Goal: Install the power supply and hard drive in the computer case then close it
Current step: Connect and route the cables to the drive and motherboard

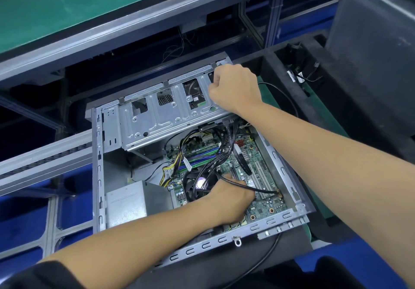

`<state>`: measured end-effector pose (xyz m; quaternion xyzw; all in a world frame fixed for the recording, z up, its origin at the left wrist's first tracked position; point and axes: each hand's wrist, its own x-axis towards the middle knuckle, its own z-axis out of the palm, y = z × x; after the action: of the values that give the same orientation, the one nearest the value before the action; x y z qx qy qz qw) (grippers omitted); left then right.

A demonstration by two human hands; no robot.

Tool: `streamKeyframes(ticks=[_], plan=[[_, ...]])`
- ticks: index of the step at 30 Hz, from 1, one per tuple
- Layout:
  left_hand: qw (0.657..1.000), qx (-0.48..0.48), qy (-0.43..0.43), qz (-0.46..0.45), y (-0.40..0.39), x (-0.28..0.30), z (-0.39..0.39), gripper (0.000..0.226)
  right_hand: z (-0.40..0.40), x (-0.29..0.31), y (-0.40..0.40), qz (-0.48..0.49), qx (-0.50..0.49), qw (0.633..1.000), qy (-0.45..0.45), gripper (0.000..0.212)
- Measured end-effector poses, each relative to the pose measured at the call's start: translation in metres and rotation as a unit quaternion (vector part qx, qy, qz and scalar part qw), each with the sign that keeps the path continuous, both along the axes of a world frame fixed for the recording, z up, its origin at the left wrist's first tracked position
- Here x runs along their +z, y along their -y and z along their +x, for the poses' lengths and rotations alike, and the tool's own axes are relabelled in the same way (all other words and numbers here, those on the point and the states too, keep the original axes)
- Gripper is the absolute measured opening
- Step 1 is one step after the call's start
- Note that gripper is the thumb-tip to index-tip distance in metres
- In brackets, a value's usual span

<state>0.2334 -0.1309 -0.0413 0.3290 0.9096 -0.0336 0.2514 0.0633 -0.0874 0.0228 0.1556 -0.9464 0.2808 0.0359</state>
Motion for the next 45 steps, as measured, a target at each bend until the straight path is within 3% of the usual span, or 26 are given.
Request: streamKeyframes(ticks=[20,27,35,39,42,45], plan=[[1.0,-0.018,-0.007,-0.002,0.002,0.005,0.001,0.015,-0.002,-0.002,-0.001,-0.008,-0.001,1.0,-0.001,0.02],[1.0,0.016,-0.003,-0.003,0.003,0.006,0.002,0.008,-0.002,-0.002,-0.001,-0.006,0.0,1.0,0.001,0.02],[0.996,0.081,0.008,0.047,0.01,0.011,0.0,0.017,-0.001,0.0,-0.001,-0.005,0.006,1.0,0.002,0.019],[0.996,0.077,0.015,0.039,0.01,0.01,-0.002,0.017,-0.001,0.0,-0.001,-0.008,0.007,1.0,0.006,0.019],[0.998,0.053,0.018,0.035,0.011,0.016,0.001,0.004,-0.001,0.0,-0.001,-0.011,0.006,1.0,0.002,0.019],[0.998,0.033,0.019,0.042,0.014,0.02,0.001,0.012,-0.001,-0.001,-0.001,-0.013,0.005,1.0,0.002,0.019]])
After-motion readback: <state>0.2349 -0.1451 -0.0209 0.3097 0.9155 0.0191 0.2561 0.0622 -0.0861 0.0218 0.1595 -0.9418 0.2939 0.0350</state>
